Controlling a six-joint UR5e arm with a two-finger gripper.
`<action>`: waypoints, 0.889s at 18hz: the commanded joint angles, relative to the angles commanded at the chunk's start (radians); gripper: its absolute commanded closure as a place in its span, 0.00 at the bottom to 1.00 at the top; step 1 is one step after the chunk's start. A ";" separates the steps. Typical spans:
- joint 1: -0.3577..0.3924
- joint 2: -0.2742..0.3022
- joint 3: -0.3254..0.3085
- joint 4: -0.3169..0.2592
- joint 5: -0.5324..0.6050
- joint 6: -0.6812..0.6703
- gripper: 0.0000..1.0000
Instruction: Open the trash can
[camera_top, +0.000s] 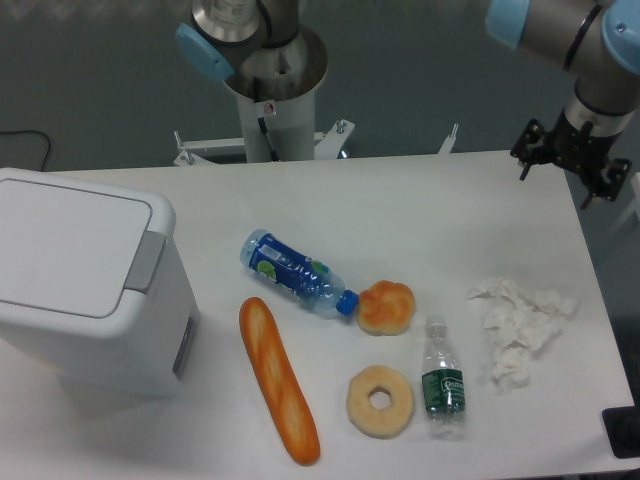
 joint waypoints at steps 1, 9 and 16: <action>0.000 0.000 0.000 0.000 0.000 0.003 0.00; -0.002 0.014 -0.061 0.069 -0.087 -0.018 0.00; 0.005 0.067 -0.124 0.207 -0.107 -0.214 0.00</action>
